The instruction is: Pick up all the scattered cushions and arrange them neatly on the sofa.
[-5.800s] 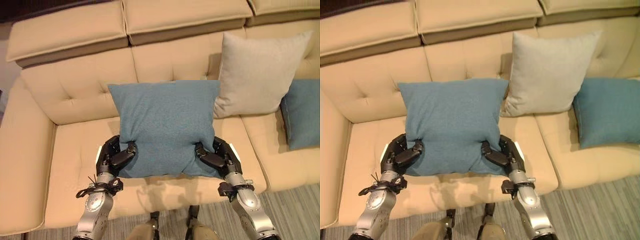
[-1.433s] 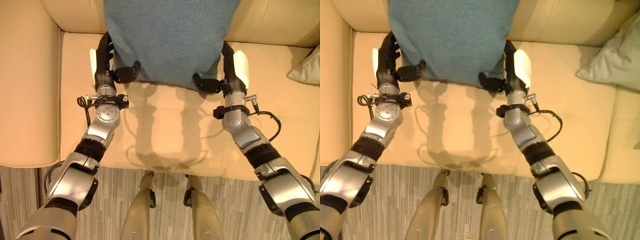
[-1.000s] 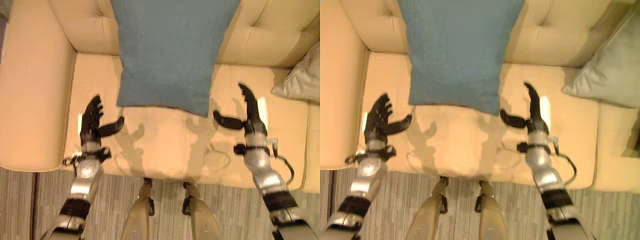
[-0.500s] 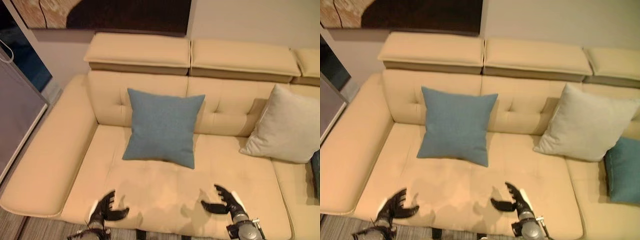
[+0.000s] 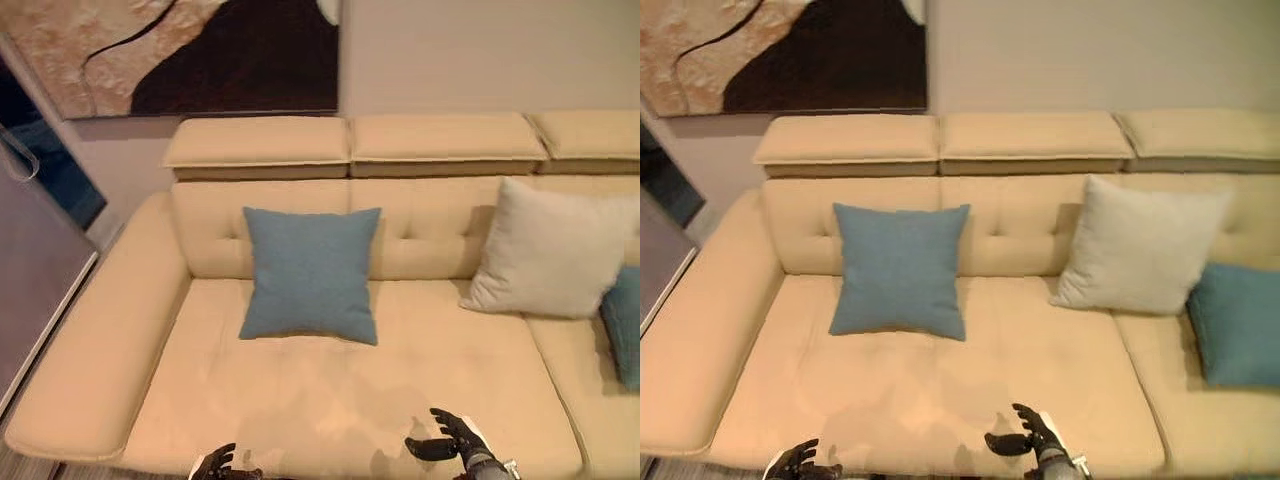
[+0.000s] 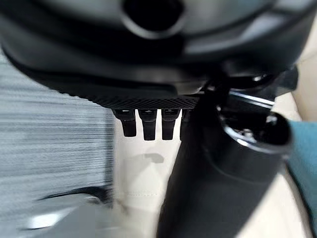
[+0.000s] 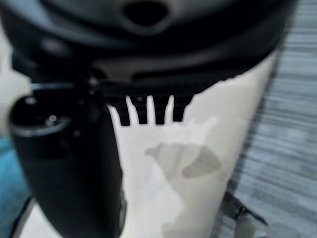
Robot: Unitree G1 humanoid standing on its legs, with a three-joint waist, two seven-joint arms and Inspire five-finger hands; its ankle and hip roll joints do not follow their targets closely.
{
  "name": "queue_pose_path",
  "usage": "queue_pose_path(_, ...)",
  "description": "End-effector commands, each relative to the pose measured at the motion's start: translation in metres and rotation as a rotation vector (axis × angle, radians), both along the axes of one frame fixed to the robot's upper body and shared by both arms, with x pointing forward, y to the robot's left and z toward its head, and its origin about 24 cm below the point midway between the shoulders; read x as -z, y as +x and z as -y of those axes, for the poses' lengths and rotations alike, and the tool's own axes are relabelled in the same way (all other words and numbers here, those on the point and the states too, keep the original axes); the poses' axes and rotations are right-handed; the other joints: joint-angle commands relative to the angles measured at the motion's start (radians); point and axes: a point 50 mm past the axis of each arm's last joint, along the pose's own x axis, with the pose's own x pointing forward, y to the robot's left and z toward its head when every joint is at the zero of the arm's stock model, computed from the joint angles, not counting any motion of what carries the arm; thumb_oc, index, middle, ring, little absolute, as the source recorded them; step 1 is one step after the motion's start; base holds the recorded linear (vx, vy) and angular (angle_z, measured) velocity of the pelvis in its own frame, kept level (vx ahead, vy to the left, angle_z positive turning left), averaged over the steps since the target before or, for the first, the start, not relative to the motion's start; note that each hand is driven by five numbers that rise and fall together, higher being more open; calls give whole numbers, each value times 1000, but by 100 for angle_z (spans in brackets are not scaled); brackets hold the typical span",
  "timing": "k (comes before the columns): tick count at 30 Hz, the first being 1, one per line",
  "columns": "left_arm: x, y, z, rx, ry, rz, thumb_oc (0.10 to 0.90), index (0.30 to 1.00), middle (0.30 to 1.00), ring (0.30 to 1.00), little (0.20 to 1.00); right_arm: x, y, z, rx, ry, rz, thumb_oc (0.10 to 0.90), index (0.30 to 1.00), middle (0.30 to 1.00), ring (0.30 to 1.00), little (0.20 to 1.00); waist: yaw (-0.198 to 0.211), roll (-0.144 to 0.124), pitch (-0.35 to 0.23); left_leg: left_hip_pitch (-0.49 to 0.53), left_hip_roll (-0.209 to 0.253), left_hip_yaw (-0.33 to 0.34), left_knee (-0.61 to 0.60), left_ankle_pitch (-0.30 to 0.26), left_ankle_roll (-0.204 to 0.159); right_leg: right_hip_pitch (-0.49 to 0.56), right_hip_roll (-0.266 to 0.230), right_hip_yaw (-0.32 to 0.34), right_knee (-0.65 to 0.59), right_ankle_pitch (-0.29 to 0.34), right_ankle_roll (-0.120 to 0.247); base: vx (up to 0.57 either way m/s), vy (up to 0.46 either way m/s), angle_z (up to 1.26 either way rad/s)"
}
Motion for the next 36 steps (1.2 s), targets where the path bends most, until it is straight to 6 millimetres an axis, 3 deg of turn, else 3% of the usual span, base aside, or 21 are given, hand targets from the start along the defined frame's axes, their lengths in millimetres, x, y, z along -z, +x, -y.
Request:
queue_pose_path(1,-17,37,-14,30,61,147,800,900,900,900,900,-13,30,-1,27,3,113,800,900,900,900,900,14,-47,19,84,-22,7,-122,-21,27,-57,38,8,70,-84,72,-147,204,-6)
queue_pose_path(2,-17,39,-12,52,71,142,800,900,900,900,900,-9,26,0,34,-14,80,800,900,900,900,900,6,-51,17,104,-41,12,-184,-57,47,-95,16,13,81,-58,90,-198,219,-8)
queue_pose_path(7,-20,50,-19,46,110,146,800,900,900,900,900,-2,24,-6,52,-23,27,800,900,900,900,900,15,-70,42,88,-84,14,-241,-37,78,-168,-34,-1,66,6,138,-299,184,-22)
queue_pose_path(8,-22,50,-26,54,130,135,800,900,900,900,900,0,23,-7,56,-22,9,800,900,900,900,900,33,-68,65,54,-78,34,-243,-4,95,-171,-32,-40,146,-40,126,-347,92,-34)
queue_pose_path(10,-21,47,-27,59,132,118,800,900,900,900,900,2,21,-7,55,-21,-1,800,900,900,900,900,38,-65,65,52,-76,40,-252,7,101,-160,-24,-41,191,-62,116,-236,73,-42)
queue_pose_path(13,-14,29,-34,51,137,44,800,900,900,900,900,5,14,-9,66,-7,-18,800,900,900,900,900,62,-57,42,34,-58,64,-272,42,113,-105,25,-43,314,-168,87,-192,7,-35)
queue_pose_path(14,-12,19,-36,40,134,16,800,900,900,900,900,7,11,-12,66,2,-32,800,900,900,900,900,91,-72,20,12,-60,95,-275,52,110,-22,38,-66,264,-198,85,-177,-60,-20)
queue_pose_path(17,-10,15,-35,23,130,2,800,900,900,900,900,7,14,-13,63,-3,-25,800,900,900,900,900,108,-83,7,0,-55,109,-275,61,100,7,50,-56,201,-205,80,-71,-97,-43)
queue_pose_path(22,-6,15,-26,16,107,-6,800,900,900,900,900,2,22,-11,69,-1,9,800,900,900,900,900,94,-80,5,1,-34,117,-264,71,78,34,78,-32,110,-194,66,-15,-137,-21)
queue_pose_path(26,-7,24,-15,52,87,17,800,900,900,900,900,5,14,-8,102,0,-9,800,900,900,900,900,78,-77,13,3,-22,120,-240,72,60,61,85,-51,79,-192,55,-32,-91,16)
queue_pose_path(29,-8,32,-8,75,77,43,800,900,900,900,900,5,12,-6,115,-9,-12,800,900,900,900,900,77,-78,27,-5,-25,83,-206,71,51,61,87,-29,78,-185,49,-40,-17,7)
queue_pose_path(36,-10,43,1,74,54,74,800,900,900,900,900,7,6,0,123,-35,-46,800,900,900,900,900,90,-75,42,-7,-82,-156,-125,22,43,-10,83,77,109,-144,53,-93,83,-56)
